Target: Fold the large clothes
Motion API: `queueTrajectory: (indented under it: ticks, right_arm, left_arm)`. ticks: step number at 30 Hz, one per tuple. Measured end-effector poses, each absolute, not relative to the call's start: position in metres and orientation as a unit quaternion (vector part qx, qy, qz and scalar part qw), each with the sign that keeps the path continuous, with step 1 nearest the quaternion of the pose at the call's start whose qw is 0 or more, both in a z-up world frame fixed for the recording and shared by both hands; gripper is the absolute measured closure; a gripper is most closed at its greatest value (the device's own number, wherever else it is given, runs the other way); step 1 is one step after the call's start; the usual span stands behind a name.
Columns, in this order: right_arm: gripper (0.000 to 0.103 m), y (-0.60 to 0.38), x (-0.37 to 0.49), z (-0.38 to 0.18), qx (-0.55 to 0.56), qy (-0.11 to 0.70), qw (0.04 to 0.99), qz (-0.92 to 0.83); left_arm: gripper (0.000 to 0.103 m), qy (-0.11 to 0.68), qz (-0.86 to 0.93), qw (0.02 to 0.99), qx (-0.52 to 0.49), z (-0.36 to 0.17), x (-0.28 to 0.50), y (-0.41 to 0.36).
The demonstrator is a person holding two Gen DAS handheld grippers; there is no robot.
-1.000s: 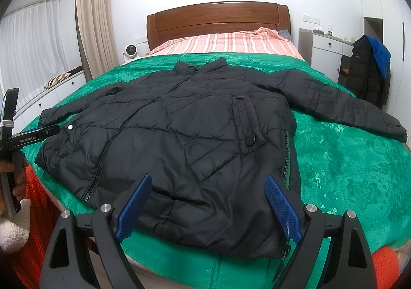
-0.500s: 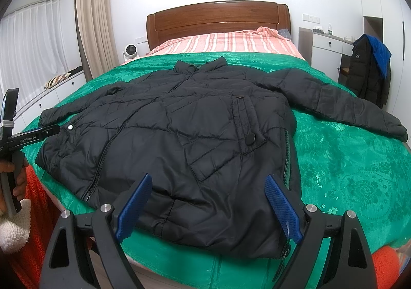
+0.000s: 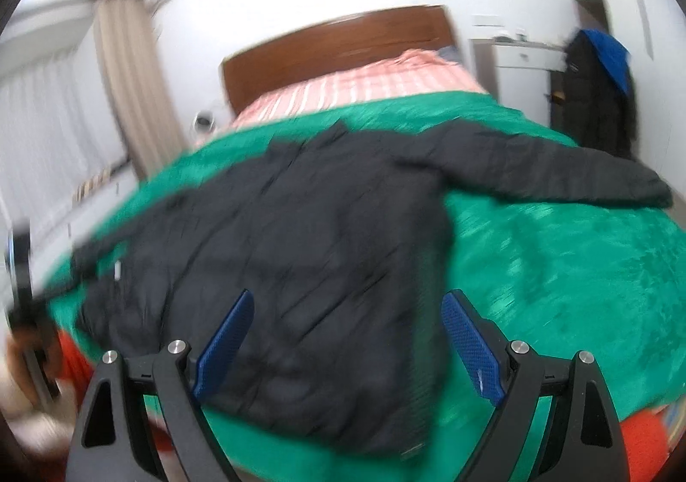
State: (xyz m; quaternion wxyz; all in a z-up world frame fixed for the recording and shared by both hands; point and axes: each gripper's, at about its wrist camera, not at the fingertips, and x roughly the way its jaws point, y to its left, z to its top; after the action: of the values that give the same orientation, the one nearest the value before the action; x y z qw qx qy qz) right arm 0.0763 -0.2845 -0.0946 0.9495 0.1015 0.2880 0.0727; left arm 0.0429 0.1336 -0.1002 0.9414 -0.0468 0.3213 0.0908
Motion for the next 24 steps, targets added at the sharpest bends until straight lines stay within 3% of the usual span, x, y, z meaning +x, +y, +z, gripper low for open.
queueTrajectory:
  ticks: [4,7,13,15,16,17,18,24]
  right_arm:
    - [0.014,-0.388,0.118,-0.092,0.205,0.293,0.934,-0.013]
    - [0.016,-0.471,0.154,-0.12,0.296,0.317,0.898,-0.069]
    - [0.043,-0.575,0.185,-0.167,0.5,0.251,0.817,-0.144]
    - [0.046,-0.59,0.192,-0.174,0.543,0.219,0.797,-0.15]
    - [0.054,-0.595,0.197,-0.175,0.546,0.217,0.795,-0.15]
    - [0.076,-0.598,0.203,-0.174,0.54,0.223,0.797,-0.157]
    - [0.084,-0.599,0.207,-0.171,0.524,0.237,0.799,-0.175]
    - [0.091,-0.538,0.234,-0.082,0.365,0.256,0.887,-0.123]
  left_arm:
    - [0.001,0.327,0.089,0.939,-0.059,-0.102,0.043,0.141]
    - [0.001,0.325,0.092,0.938,-0.075,-0.101,0.043,0.147]
    - [0.001,0.329,0.102,0.936,-0.072,-0.101,0.043,0.146]
    - [0.001,0.332,0.104,0.935,-0.066,-0.102,0.043,0.145]
    - [0.0,0.334,0.106,0.934,-0.064,-0.103,0.044,0.144]
    - [0.001,0.337,0.107,0.933,-0.063,-0.104,0.045,0.144]
    - [0.001,0.339,0.107,0.933,-0.063,-0.104,0.046,0.144]
    - [0.001,0.335,0.102,0.933,-0.08,-0.106,0.046,0.148]
